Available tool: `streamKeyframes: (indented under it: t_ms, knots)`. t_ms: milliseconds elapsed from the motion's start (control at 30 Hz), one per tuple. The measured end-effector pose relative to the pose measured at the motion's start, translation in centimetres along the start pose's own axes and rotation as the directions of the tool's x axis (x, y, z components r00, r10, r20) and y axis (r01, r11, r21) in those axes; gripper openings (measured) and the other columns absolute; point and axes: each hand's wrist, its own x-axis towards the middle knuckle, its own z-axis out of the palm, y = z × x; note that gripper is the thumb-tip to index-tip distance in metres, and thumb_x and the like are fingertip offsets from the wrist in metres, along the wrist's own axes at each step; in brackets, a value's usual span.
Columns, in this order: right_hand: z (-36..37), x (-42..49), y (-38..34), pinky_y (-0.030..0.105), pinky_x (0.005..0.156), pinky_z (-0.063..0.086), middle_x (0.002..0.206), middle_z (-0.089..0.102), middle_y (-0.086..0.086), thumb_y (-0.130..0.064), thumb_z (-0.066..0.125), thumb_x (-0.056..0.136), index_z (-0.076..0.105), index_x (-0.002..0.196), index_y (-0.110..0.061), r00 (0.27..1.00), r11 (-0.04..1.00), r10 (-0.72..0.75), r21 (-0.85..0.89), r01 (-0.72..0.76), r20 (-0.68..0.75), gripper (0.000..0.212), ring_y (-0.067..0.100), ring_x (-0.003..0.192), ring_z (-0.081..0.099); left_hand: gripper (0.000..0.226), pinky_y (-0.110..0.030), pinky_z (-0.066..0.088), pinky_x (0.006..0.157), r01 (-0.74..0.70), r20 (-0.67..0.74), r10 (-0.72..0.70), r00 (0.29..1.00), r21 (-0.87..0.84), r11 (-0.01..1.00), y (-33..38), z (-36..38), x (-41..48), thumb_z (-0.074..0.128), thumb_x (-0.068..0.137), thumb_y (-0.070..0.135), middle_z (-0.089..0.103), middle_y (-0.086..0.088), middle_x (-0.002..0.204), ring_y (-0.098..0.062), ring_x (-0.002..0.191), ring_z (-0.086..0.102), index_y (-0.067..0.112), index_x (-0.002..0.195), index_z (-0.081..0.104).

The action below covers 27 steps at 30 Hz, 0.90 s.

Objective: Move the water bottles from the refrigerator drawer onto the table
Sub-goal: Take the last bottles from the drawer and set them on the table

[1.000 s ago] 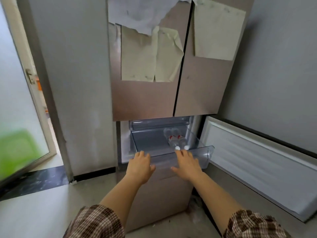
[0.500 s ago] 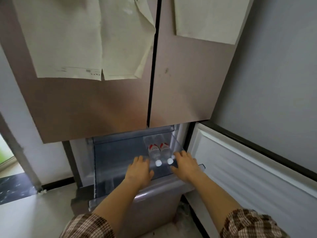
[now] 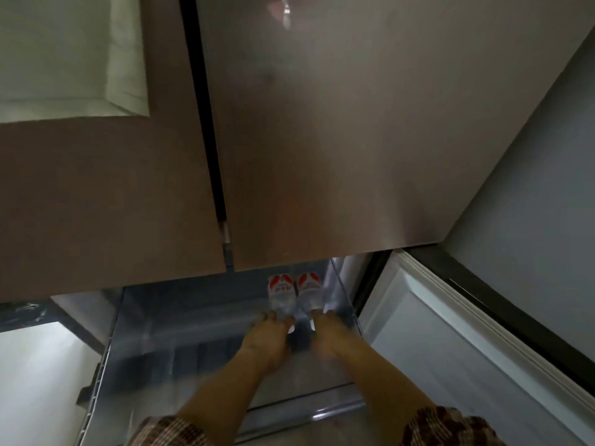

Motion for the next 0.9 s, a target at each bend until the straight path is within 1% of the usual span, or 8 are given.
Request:
streamKeyframes:
  t_ms: [167,267,400,533,600,667,800,900]
  knots:
    - [0.6,1.8,0.7,0.037,0.098,0.042,0.134,0.05,0.017,-0.012,0.058,0.088,0.049,0.134,-0.01,0.999,0.999,-0.039,-0.003,0.039,0.033,0.047,0.034,0.122,0.051,0.057,-0.039,0.039,0.107,0.02,0.022,-0.018,1.0,-0.082,0.996,0.4,0.8,1.4,0.049,0.093,0.026,0.038,-0.014,0.142,-0.031,0.126,0.043,0.03,0.146,0.028]
    - [1.0,2.8,1.0,0.037,0.095,0.044,0.13,0.054,0.016,-0.013,0.056,0.088,0.053,0.13,-0.011,0.997,0.998,-0.059,-0.022,0.06,0.044,0.042,0.033,0.118,0.053,0.049,-0.038,0.04,0.106,0.036,0.017,-0.034,0.999,-0.148,0.988,1.0,1.2,2.1,0.049,0.094,0.026,0.043,-0.015,0.14,-0.031,0.125,0.046,0.025,0.141,0.038]
    - [1.1,3.4,1.0,0.035,0.094,0.044,0.13,0.053,0.012,-0.014,0.055,0.09,0.056,0.127,-0.014,0.996,0.997,-0.068,-0.043,0.07,0.052,0.037,0.031,0.117,0.053,0.037,-0.035,0.045,0.096,0.079,-0.049,-0.085,0.995,-0.123,0.989,1.5,1.5,2.4,0.053,0.092,0.021,0.05,-0.016,0.13,-0.032,0.117,0.051,0.014,0.128,0.051]
    - [1.1,3.6,0.8,0.028,0.075,0.042,0.121,0.061,0.011,-0.014,0.054,0.093,0.063,0.114,-0.014,0.992,0.995,-0.073,-0.063,0.08,0.1,0.023,0.025,0.093,0.058,0.037,-0.035,0.041,0.104,0.073,-0.07,-0.082,0.994,-0.13,0.989,1.4,1.4,1.7,0.051,0.094,0.019,0.046,-0.016,0.138,-0.032,0.125,0.047,0.016,0.13,0.049]
    - [0.7,3.0,0.9,0.029,0.073,0.042,0.118,0.061,0.011,-0.011,0.055,0.092,0.062,0.113,-0.013,0.99,0.989,-0.1,-0.097,0.11,0.103,0.023,0.025,0.095,0.059,0.039,-0.035,0.041,0.103,0.088,-0.092,-0.096,0.991,-0.088,0.992,1.1,1.0,1.0,0.05,0.095,0.018,0.044,-0.018,0.138,-0.033,0.125,0.044,0.017,0.134,0.045]
    - [0.4,2.3,1.2,0.028,0.073,0.045,0.113,0.062,0.009,-0.009,0.058,0.088,0.064,0.106,-0.016,0.985,0.983,-0.154,-0.088,0.16,0.074,0.02,0.024,0.095,0.06,0.039,-0.036,0.042,0.099,0.089,-0.14,-0.095,0.986,-0.048,0.995,0.8,0.6,0.0,0.05,0.096,0.022,0.046,-0.019,0.134,-0.032,0.123,0.044,0.017,0.134,0.043]
    - [-0.7,0.2,1.2,0.026,0.065,0.041,0.105,0.064,0.007,-0.015,0.062,0.083,0.058,0.089,-0.026,0.971,0.969,-0.241,-0.055,0.24,-0.01,0.014,0.022,0.087,0.059,0.034,-0.036,0.046,0.087,0.074,-0.27,-0.077,0.96,-0.022,0.997,0.3,-0.2,-2.4,0.044,0.099,0.034,0.055,-0.016,0.122,-0.031,0.112,0.052,0.018,0.129,0.041]
    - [-1.5,-1.7,0.5,0.026,0.062,0.039,0.103,0.065,0.006,-0.02,0.061,0.085,0.059,0.091,-0.027,0.947,0.95,-0.302,-0.114,0.29,-0.11,0.009,0.025,0.091,0.062,0.038,-0.038,0.048,0.079,0.073,-0.349,-0.093,0.933,-0.07,0.995,-0.3,-0.9,-4.1,0.042,0.099,0.032,0.061,-0.015,0.115,-0.031,0.101,0.06,0.017,0.133,0.034]
